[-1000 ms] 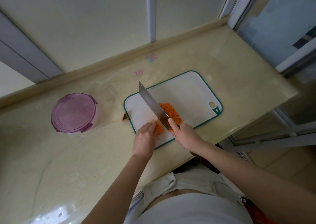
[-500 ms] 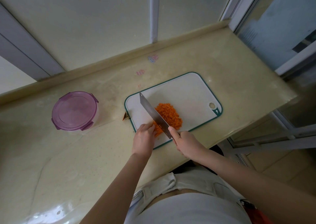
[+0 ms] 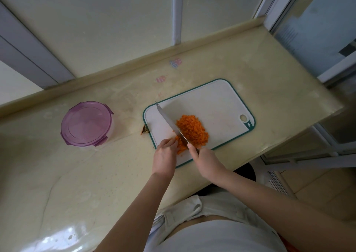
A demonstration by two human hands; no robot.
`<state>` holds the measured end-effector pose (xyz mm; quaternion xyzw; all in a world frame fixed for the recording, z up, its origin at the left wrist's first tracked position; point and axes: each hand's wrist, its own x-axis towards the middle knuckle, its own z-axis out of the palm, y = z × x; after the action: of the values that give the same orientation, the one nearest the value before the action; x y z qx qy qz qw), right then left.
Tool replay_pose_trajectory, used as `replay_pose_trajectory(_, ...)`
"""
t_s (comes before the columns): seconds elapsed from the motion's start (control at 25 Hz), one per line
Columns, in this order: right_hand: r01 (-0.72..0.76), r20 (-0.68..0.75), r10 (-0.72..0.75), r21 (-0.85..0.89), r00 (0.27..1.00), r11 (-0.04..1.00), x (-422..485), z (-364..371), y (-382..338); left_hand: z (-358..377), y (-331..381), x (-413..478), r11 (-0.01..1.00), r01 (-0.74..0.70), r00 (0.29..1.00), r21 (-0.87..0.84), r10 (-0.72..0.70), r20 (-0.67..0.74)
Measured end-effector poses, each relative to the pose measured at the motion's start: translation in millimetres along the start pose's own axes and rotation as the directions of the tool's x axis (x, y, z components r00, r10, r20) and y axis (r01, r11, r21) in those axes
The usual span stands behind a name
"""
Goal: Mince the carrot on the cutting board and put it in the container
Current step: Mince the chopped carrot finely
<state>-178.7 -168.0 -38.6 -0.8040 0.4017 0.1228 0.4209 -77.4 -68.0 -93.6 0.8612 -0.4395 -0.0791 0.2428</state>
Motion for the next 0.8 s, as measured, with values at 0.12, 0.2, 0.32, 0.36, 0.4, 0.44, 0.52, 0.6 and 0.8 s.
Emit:
replay_pose_trajectory(0.12, 0.015, 0.007, -0.015, 0.024, 1.000, 1.000, 6.9, -2.9, 3.6, -2.0, 0.3, -0.5, 1.000, -0.006, 1.000, 0.015, 0.006, -0.005)
replay_pose_trajectory(0.2, 0.030, 0.011, -0.030, 0.039, 0.999, 0.999, 10.6, -8.2, 6.3, -3.6, 1.3, -1.8, 1.000, -0.019, 1.000, 0.013, 0.019, -0.005)
replay_pose_trajectory(0.32, 0.030, 0.002, -0.030, 0.039, 1.000, 0.999, 14.0, -13.9, 6.3, -5.7, 1.3, -0.4, 1.000, -0.002, 1.000, 0.011, 0.002, 0.003)
replay_pose_trajectory(0.36, 0.026, 0.000, -0.026, 0.048, 1.000, 0.999, 14.8, -15.2, 6.5, -5.4, 0.6, -0.2, 1.000, 0.006, 1.000, 0.003, -0.006, 0.005)
replay_pose_trajectory(0.4, 0.029, 0.001, -0.029, 0.058, 1.000, 0.998, 15.0, -17.0, 5.9, -5.7, 0.5, 0.1, 1.000, 0.012, 1.000, -0.005, -0.012, 0.009)
replay_pose_trajectory(0.44, 0.035, 0.001, -0.035, 0.073, 0.999, 0.997, 14.9, -18.7, 5.4, -6.6, 0.7, 0.4, 1.000, 0.018, 1.000, -0.008, -0.017, 0.017)
replay_pose_trajectory(0.52, 0.051, -0.005, -0.051, 0.106, 0.999, 0.993, 13.3, -21.0, 3.7, -10.3, 3.6, 1.3, 0.999, 0.043, 0.999, -0.030, -0.043, 0.027)
replay_pose_trajectory(0.6, 0.055, -0.010, -0.054, 0.130, 0.998, 0.990, 9.5, -22.4, 1.3, -11.8, 4.4, 3.3, 0.992, 0.106, 0.993, -0.063, -0.103, 0.054)
replay_pose_trajectory(0.8, 0.035, 0.020, -0.038, 0.162, 0.999, 0.986, -0.1, -25.6, -1.9, -15.6, 1.6, 2.1, 0.997, 0.062, 0.998, -0.049, -0.062, 0.005)
